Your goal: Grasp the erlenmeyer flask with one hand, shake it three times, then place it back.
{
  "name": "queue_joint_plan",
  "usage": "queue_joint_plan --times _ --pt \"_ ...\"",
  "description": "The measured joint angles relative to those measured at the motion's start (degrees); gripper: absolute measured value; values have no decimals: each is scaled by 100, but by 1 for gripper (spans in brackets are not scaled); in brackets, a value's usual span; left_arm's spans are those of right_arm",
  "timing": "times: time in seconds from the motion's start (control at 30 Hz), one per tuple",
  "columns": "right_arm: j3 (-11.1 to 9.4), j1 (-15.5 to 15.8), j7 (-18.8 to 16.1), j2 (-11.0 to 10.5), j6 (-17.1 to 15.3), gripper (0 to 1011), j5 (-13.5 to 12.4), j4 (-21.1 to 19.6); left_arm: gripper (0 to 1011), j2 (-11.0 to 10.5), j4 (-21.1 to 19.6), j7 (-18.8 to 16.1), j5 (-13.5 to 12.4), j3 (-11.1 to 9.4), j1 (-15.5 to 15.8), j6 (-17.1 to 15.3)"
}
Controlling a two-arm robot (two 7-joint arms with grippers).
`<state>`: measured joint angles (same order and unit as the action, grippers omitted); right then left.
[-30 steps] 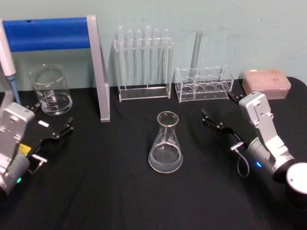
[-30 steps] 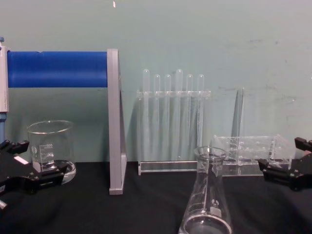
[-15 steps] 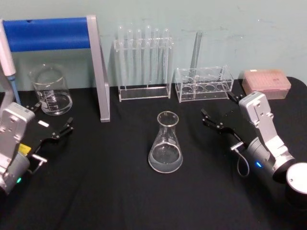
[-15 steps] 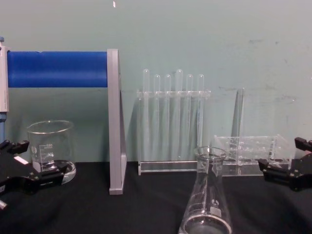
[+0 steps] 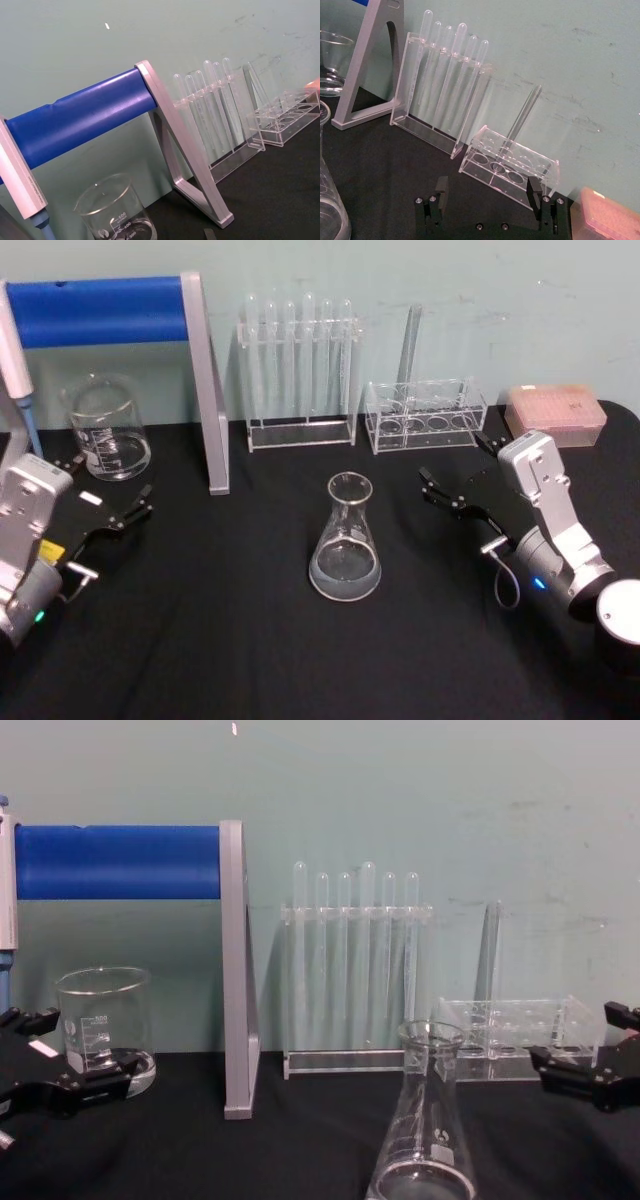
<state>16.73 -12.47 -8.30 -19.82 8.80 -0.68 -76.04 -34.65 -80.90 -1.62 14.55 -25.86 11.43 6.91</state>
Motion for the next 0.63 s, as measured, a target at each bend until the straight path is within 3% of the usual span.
queue_joint_plan --times 0.63 --pt "0 0 0 0 0 1002 0 0 1001 0 0 0 0 0 0 0"
